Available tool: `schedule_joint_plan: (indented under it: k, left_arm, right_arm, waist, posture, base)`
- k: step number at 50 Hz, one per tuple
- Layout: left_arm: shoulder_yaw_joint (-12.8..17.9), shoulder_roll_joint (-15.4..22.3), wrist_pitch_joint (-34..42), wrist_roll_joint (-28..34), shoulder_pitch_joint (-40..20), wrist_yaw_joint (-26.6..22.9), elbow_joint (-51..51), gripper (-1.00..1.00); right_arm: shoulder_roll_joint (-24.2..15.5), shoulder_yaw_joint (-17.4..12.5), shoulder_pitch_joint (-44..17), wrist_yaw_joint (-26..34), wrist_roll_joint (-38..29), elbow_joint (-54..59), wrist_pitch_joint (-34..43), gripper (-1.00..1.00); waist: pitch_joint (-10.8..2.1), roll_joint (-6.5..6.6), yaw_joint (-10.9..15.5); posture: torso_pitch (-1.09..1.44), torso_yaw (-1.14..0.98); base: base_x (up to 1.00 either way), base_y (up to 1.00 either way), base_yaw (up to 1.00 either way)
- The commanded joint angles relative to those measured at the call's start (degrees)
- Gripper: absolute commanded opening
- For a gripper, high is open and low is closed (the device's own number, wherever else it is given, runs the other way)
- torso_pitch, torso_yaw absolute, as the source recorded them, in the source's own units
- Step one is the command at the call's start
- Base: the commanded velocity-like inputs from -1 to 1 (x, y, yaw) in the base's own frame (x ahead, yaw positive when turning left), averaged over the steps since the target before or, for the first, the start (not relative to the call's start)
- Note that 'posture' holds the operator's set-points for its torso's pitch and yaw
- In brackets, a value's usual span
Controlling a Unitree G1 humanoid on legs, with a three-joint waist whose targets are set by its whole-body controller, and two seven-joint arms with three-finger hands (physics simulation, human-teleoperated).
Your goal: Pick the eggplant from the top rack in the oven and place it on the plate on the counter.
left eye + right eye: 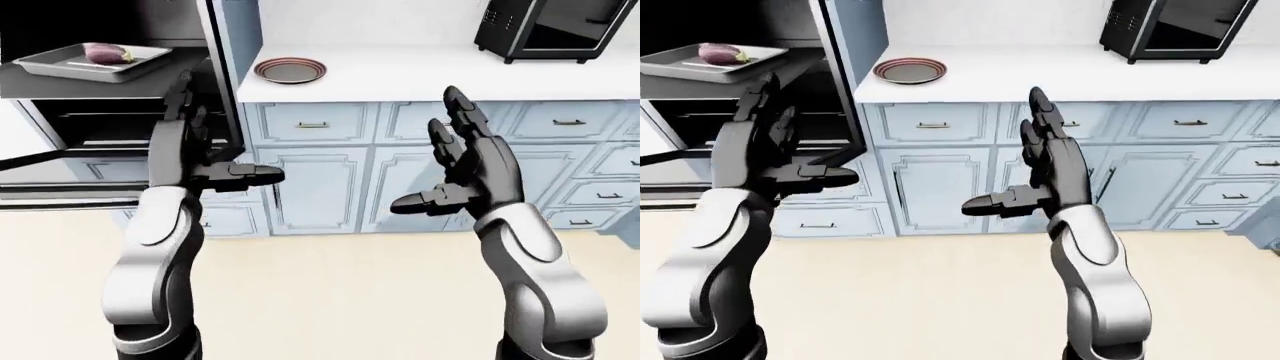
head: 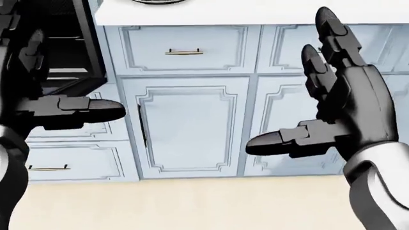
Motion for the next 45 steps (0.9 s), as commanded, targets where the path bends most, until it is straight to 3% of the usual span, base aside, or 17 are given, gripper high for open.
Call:
schedule_joint_plan:
  k: [1,3,5,6,7,11,14,15,16,17,19,24,28,30,32,38,45]
  left_arm:
    - [-0.8,0.1,0.4,-1.0,-1.7,-0.2,0.3,1.0]
    - [-1.0,0.4,1.6,-1.1,-1.7,-0.1,-1.0,1.0]
    - [-0.2,1.1,2.6,-1.6,-2.2,-0.4,-1.8,1.0]
    - [0.8,1.7,3.6,-2.0,-2.5,-0.6,-2.4,1.0]
    - [1.3,2.1,3.7,-2.4,-2.7,-0.6,-2.3,1.0]
    - [3.7,4.0,5.6,-4.6,-3.5,-0.4,-3.6,1.0]
    - [5.5,5.2,6.2,-6.9,-4.8,1.0,-3.4,1.0]
    - [5.6,5.5,6.8,-7.7,-5.2,1.6,-3.8,1.0]
    - [5.7,5.8,7.2,-8.4,-5.4,2.0,-3.9,1.0]
    - [5.5,6.0,7.7,-9.2,-5.4,2.3,-4.5,1.0]
    - [5.9,6.5,8.2,-10.6,-5.5,2.7,-4.8,1.0]
    - [6.1,6.7,8.3,-13.3,-5.8,4.6,-4.5,1.0]
    - [6.9,8.0,9.4,-15.5,-7.1,5.9,-4.7,1.0]
    - [7.0,8.2,9.6,-16.4,-7.3,6.8,-5.0,1.0]
    - [7.0,8.6,9.8,-17.5,-7.9,7.5,-5.1,1.0]
    - [7.7,10.1,10.6,-20.7,-10.1,9.8,-4.5,1.0]
    - [7.4,11.4,9.8,-22.5,-10.0,11.0,-3.9,1.0]
  right_arm:
    - [-1.0,-1.3,-2.1,-0.3,0.3,-2.0,1.3,1.0]
    - [-1.5,-1.8,-3.4,-0.6,1.1,-3.4,3.7,1.0]
    - [-2.3,-2.7,-5.1,-1.2,2.3,-5.7,7.2,1.0]
    - [-2.5,-2.6,-5.2,-0.9,3.1,-6.5,8.1,1.0]
    - [-2.8,-2.4,-5.2,-0.4,3.5,-6.5,8.3,1.0]
    - [-3.9,-3.3,-8.8,-1.2,4.5,-5.5,10.5,1.0]
    - [-4.8,-4.1,-9.9,-1.6,5.8,-5.9,11.6,1.0]
    - [-5.0,-4.2,-10.2,-1.8,6.3,-6.5,12.3,1.0]
    - [-5.2,-4.4,-10.4,-1.9,6.7,-6.6,12.4,1.0]
    - [-5.2,-4.8,-10.6,-2.2,7.5,-7.1,12.7,1.0]
    - [-5.2,-4.4,-10.3,-2.6,8.3,-8.0,12.8,1.0]
    - [-5.8,-4.4,-10.4,-3.2,9.7,-8.1,12.5,1.0]
    - [-6.3,-4.8,-11.6,-4.0,10.9,-8.4,13.4,1.0]
    - [-6.5,-4.7,-12.0,-4.3,11.4,-8.5,13.4,1.0]
    - [-6.5,-3.9,-11.9,-4.4,11.6,-9.0,13.4,1.0]
    - [-6.5,-3.4,-12.9,-4.7,11.8,-9.6,14.1,1.0]
    - [-6.5,-3.1,-12.4,-4.2,10.2,-8.2,12.8,1.0]
  waist:
    - [-0.1,-0.06,-0.2]
    - [-1.02,-4.01,-0.5]
    - [0.3,-2.27,-0.5]
    - [-0.29,-2.61,-0.8]
    - [-0.56,-4.66,0.8]
    - [-0.39,-3.98,-0.5]
    - [-0.1,-1.0,0.3]
    - [-0.3,1.9,0.4]
    - [-1.17,7.28,0.9]
    - [1.02,3.05,0.0]
    - [-1.13,3.11,1.5]
    - [-0.65,2.38,0.5]
    - [-0.79,-1.23,-1.4]
    - [-3.06,-3.92,-1.9]
    - [-0.78,-3.48,-2.2]
    - [-0.67,-0.94,-2.2]
    - [-0.93,4.43,-2.2]
  posture:
    - [0.0,0.0]
    - [0.0,0.0]
    - [0.0,0.0]
    - [0.0,0.0]
    - [0.0,0.0]
    - [0.0,0.0]
    - [0.0,0.0]
    - [0.0,0.0]
    - [0.0,0.0]
    - [0.0,0.0]
    - [0.0,0.0]
    - [0.0,0.0]
    - [0.0,0.0]
    - [0.0,0.0]
    - [0.0,0.0]
    - [0.0,0.0]
    - [0.0,0.0]
  base:
    - [0.91,-0.23,0.0]
    - [0.91,-0.23,0.0]
    - [0.91,-0.11,0.0]
    - [0.85,0.38,0.0]
    - [0.63,0.0,0.85]
    - [0.46,0.0,1.0]
    - [0.18,0.0,1.0]
    - [0.09,0.0,1.0]
    - [0.08,0.0,1.0]
    - [0.09,0.0,1.0]
    - [0.09,0.0,1.0]
    - [0.09,0.0,1.0]
    - [0.1,0.0,1.0]
    - [0.09,0.0,1.0]
    - [0.09,0.0,1.0]
    - [0.09,0.0,1.0]
    - [0.1,0.0,1.0]
